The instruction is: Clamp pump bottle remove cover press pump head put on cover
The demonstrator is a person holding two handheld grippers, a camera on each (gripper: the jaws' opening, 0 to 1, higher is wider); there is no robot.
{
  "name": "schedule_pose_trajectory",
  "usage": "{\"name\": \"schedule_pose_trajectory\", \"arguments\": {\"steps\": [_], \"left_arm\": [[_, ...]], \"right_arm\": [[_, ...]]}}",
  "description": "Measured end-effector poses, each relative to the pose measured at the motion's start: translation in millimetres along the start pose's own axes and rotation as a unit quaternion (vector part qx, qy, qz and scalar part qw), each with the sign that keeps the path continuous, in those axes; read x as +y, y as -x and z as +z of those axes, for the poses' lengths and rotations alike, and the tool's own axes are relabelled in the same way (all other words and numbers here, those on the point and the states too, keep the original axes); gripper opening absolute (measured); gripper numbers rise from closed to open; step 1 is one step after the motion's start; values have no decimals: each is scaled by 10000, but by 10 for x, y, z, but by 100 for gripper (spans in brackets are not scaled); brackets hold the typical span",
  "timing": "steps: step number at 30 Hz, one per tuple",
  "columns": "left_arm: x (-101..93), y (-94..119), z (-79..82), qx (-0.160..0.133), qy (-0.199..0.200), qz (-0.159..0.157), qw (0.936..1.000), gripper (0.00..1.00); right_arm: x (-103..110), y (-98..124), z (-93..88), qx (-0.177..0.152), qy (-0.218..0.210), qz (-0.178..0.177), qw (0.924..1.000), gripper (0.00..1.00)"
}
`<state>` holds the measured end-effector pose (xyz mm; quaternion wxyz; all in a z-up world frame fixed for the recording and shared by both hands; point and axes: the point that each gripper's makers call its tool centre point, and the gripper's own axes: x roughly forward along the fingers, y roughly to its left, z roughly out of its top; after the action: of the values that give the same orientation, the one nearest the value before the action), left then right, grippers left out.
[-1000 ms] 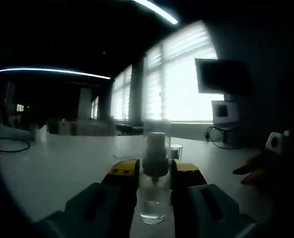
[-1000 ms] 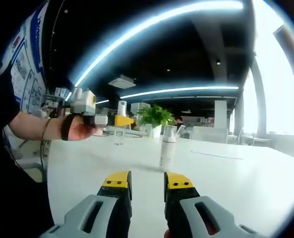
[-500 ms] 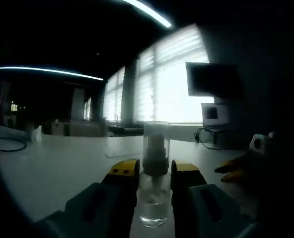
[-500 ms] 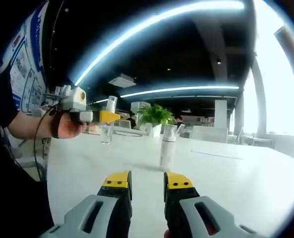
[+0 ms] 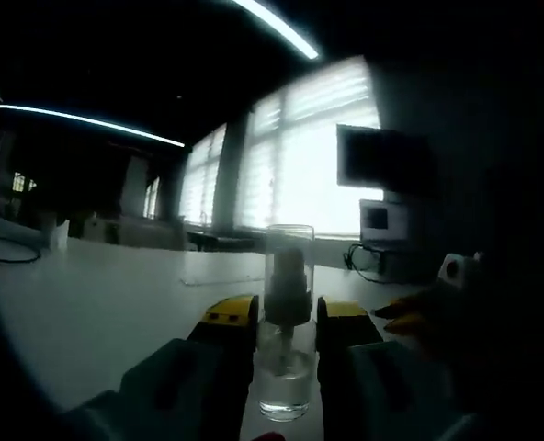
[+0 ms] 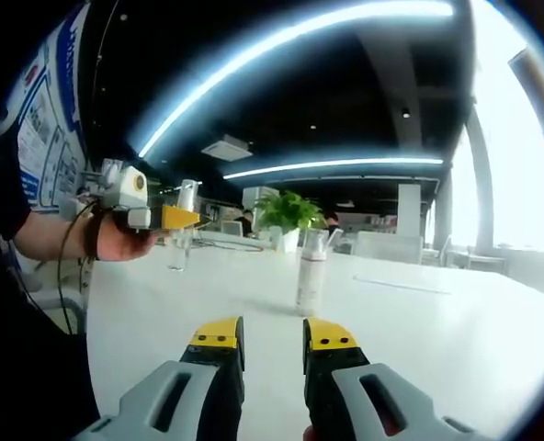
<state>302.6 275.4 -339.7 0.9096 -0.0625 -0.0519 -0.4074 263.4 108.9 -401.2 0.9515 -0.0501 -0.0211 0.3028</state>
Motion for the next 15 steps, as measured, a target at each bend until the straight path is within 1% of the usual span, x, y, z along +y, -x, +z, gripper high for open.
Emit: {"name": "schedule_pose_trajectory", "arguments": {"steps": [3, 6, 8, 11, 13, 15], "left_arm": [[-90, 33, -41, 4, 20, -87, 10000, 16], [-165, 90, -61, 31, -44, -170, 9998, 16], [-261, 124, -82, 51, -109, -242, 9996, 16], [-359, 168, -123, 90, -106, -328, 9994, 16], [-463, 207, -140, 102, -116, -385, 9991, 16], [-519, 230, -166, 113, -183, -436, 9988, 16]], "right_arm": [[6, -1, -1, 9, 7, -3, 10000, 20], [2, -1, -4, 17, 14, -8, 10000, 20], [-4, -2, -7, 22, 17, -12, 10000, 20], [-5, -2, -8, 26, 16, -14, 10000, 20], [-7, -1, -10, 29, 16, -10, 10000, 20], [-14, -1, -13, 33, 22, -9, 10000, 20]]}}
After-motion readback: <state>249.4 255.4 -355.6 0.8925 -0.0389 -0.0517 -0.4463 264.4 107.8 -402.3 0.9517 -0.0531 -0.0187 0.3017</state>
